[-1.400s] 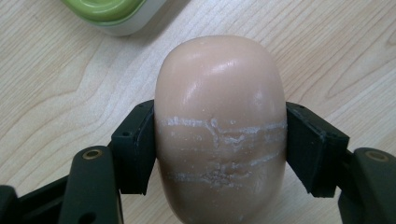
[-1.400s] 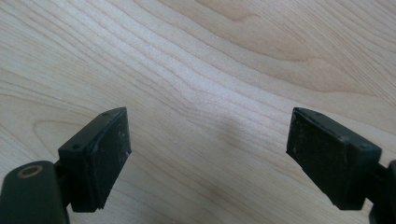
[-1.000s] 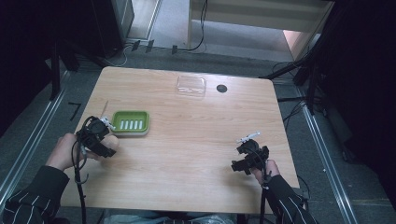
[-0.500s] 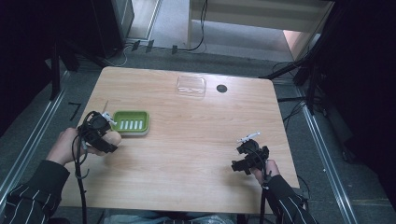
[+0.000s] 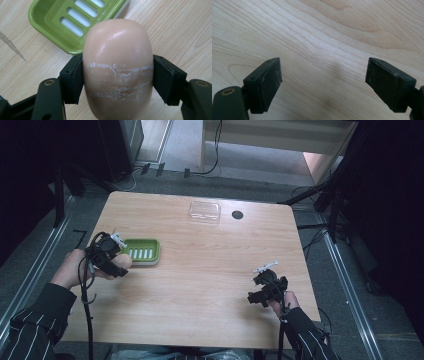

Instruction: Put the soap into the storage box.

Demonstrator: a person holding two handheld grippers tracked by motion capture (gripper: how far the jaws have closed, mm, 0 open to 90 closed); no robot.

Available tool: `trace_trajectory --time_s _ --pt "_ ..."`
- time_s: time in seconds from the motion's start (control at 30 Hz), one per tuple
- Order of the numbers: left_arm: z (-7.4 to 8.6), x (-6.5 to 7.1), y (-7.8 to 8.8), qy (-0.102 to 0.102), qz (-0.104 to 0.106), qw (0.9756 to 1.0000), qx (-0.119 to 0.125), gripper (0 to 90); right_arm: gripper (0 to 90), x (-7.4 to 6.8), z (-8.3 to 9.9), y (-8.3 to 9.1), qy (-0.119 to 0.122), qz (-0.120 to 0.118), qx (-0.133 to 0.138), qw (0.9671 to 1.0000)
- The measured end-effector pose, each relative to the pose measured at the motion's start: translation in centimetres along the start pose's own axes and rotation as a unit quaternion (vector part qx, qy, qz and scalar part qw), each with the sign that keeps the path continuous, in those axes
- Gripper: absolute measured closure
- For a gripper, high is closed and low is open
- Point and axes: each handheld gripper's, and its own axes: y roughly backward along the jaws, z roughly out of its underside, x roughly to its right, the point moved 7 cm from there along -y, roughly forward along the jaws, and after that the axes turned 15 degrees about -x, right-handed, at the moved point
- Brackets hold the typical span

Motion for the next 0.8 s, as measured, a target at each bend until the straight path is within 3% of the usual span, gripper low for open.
trace_trajectory --time_s 0.33,0.43,0.8 --pt "-0.8 -0.5 0.4 -0.015 -0.002 0.9999 0.005 33.1 14.3 0.1 0.0 0.0 0.0 0.0 -0.001 1.0" --pt "-1.1 -0.8 0.8 -0.023 -0.013 0.9996 0.014 33.1 14.3 0.0 0.0 0.0 0.0 0.002 -0.001 1.0" --pt "-1.7 -1.5 1.5 -0.033 -0.009 0.9991 0.024 33.1 14.3 0.0 0.0 -0.1 -0.001 0.003 -0.002 1.0"
